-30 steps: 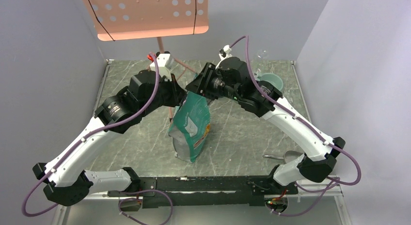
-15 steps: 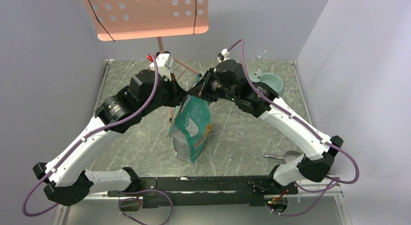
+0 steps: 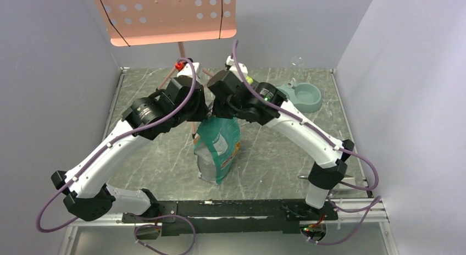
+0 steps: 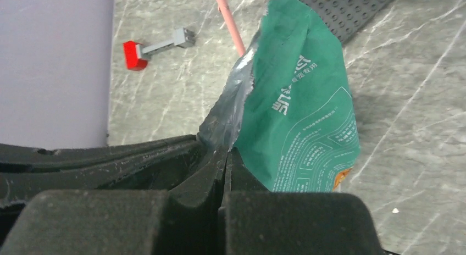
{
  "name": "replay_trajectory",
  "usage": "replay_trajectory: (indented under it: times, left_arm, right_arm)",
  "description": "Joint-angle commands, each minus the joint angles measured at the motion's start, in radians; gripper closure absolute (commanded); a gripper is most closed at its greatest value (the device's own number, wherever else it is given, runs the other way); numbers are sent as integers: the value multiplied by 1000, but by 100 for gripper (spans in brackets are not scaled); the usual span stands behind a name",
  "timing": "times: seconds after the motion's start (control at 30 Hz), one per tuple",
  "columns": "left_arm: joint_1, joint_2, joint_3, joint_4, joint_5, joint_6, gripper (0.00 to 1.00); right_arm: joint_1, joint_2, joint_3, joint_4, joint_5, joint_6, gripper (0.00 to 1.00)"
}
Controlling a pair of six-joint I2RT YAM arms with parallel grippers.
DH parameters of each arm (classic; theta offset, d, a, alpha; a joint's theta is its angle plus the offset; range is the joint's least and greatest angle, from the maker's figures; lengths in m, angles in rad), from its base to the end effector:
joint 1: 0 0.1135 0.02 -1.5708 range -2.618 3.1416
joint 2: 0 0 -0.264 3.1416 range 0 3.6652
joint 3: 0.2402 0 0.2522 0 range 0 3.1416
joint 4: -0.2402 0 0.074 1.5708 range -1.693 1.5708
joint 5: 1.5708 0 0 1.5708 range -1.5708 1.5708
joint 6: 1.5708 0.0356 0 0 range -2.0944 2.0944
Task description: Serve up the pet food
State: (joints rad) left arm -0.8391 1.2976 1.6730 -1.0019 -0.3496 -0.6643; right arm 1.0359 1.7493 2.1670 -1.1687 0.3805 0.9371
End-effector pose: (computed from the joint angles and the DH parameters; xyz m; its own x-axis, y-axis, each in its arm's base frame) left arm 0.1706 -0.1717 0.4503 -0.6251 -0.1708 -0.7616 0.1629 0.9257 -0.3413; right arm 0.1871 0.2898 0.4545 -0.7381 0.2220 -0.6371 -0.1107 0.8916 0.4390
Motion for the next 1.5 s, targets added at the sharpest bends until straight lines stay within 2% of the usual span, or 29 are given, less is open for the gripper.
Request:
replay_trajectory:
  times: [0.0, 0.3, 0.4, 0.43, 0.5, 0.57, 0.67, 0.8, 1.0, 1.1, 1.27, 1.3, 1.47]
  left_arm:
    - [11, -28, 23, -41, -111, 36, 100]
    - [19, -66, 36, 2, -38, 46, 100]
    - [38, -88, 3, 63, 63, 67, 100]
    - [43, -101, -21, 101, 101, 74, 95]
    - [52, -129, -72, 176, 173, 79, 74]
    - [60, -142, -102, 218, 227, 66, 62]
    - [64, -134, -117, 255, 298, 55, 54]
    - [64, -110, -113, 266, 363, 46, 49]
    - [64, -128, -137, 275, 353, 36, 41]
    - [64, -119, -132, 267, 353, 42, 41]
    - [63, -102, -134, 249, 329, 56, 66]
    - [64, -101, -136, 250, 317, 60, 68]
    - [63, -68, -128, 244, 340, 92, 65]
  right_arm:
    - [58, -6, 46, -330, 205, -28, 100]
    - [62, -75, -7, -273, 197, -39, 100]
    - [68, -158, -114, -74, 135, -130, 100]
    - [66, -198, -172, 12, 101, -148, 100]
    - [59, -253, -252, 133, 48, -171, 100]
    - [57, -270, -269, 175, 33, -182, 100]
    - [53, -290, -291, 213, 16, -188, 100]
    - [32, -325, -345, 263, -17, -172, 100]
    - [26, -323, -350, 267, -29, -171, 100]
    - [26, -321, -347, 265, -32, -172, 100]
    - [26, -326, -358, 274, -40, -167, 100]
    - [26, -325, -359, 274, -41, -167, 100]
    - [26, -323, -359, 281, -42, -166, 100]
